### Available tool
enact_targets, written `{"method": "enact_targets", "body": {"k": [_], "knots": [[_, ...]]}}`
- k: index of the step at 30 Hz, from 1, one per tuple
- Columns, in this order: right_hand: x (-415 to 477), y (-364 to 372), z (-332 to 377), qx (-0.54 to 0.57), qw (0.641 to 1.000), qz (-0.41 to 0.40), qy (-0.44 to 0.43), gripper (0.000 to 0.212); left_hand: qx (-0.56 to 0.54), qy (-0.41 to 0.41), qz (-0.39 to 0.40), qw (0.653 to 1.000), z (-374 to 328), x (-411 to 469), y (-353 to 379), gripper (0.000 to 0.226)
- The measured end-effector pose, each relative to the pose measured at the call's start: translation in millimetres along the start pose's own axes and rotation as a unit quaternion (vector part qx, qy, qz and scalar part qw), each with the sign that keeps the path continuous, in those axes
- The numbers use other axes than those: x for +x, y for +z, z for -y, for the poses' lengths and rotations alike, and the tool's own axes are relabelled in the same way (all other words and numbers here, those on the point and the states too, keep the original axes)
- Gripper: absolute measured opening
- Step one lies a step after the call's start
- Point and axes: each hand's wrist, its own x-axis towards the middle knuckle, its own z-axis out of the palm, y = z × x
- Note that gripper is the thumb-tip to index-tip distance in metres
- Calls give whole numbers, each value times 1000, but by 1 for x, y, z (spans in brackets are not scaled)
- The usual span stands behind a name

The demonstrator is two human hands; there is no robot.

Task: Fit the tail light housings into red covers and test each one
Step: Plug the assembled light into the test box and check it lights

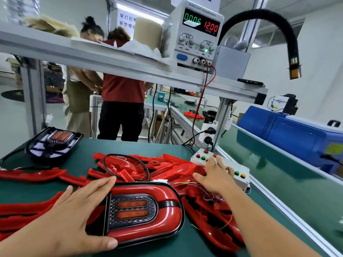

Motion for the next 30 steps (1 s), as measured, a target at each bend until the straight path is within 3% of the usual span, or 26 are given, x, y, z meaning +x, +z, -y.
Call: {"method": "enact_targets", "body": {"k": [10, 16, 30], "knots": [[9, -1, 0, -75, 997, 27, -9, 79, -91, 9, -13, 996, -2, -7, 0, 123], [8, -1, 2, -78, 997, 28, -7, 83, -127, -10, -27, 991, 1, -8, 4, 99], [7, 2, 2, -68, 997, 34, -1, 84, -101, -16, -14, 995, 2, -9, 6, 89]]}}
